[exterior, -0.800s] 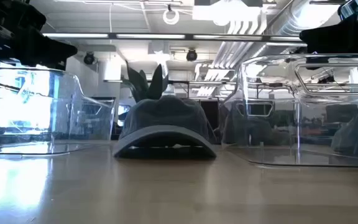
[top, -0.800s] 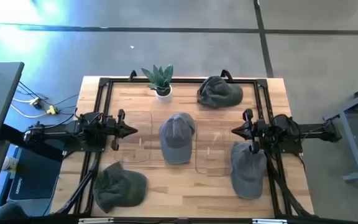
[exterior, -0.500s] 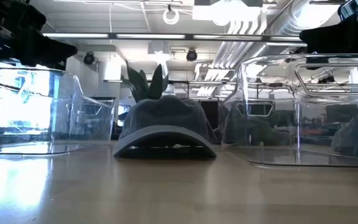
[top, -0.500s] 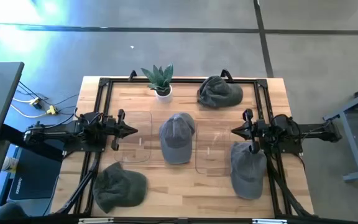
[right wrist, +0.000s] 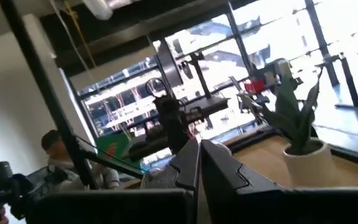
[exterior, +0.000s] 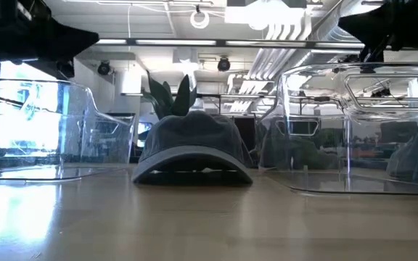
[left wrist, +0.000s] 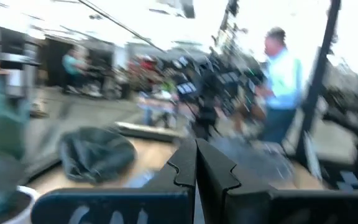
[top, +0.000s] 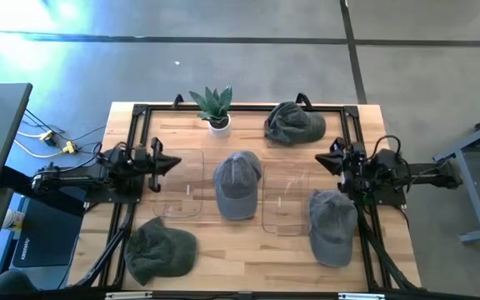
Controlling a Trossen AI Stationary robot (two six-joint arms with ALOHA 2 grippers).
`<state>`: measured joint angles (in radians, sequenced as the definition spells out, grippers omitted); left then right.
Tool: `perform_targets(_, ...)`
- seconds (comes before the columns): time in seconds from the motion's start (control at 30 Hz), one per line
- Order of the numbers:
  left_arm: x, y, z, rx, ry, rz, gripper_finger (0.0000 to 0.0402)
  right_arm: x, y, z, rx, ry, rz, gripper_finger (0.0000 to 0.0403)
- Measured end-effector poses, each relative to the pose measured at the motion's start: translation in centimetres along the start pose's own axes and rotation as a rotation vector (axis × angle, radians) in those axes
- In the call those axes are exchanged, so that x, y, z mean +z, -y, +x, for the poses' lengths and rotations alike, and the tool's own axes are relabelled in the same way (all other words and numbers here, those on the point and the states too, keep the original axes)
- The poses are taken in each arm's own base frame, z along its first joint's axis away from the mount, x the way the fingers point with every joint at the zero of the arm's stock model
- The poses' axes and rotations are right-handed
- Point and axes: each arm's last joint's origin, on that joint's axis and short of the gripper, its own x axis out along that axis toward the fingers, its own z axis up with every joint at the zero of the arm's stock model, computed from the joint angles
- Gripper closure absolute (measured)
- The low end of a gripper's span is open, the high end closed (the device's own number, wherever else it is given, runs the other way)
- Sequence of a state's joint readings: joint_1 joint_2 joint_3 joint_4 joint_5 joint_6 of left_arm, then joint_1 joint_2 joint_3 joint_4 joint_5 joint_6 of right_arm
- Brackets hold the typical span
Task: Pick & Place hat
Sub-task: Put the gray cap into the right transparent bin
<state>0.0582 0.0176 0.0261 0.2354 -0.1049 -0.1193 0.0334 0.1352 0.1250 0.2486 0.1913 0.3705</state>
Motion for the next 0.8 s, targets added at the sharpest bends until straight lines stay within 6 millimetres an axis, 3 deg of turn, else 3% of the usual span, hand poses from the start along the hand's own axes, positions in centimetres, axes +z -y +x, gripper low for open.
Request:
perform_targets(0.17, 1.1, -0.2, 0.3, 0.109, 0.010, -0.053, 0.0401, 2.1, -1.3, 2.8, -0.058, -0.068, 0.013, 0.0391)
perform_targets(0.43, 3.5, 0.3, 3.1, 0.168, -0.093, -0.054, 0.0402, 4.3, -2.6, 11.4, -0.125, -0.305, -0.023, 0.0391)
perform_targets(0.63, 5.4, 0.9, 6.8, 0.183, -0.192, -0.032, 0.0402, 5.2, -0.9, 17.8, -0.178, -0.555, 0.000, 0.0387)
perform_targets(0.8, 7.0, 1.4, 9.5, 0.207, -0.350, -0.002, 0.0401, 4.7, 1.3, 22.1, -0.149, -0.751, -0.005, 0.0337)
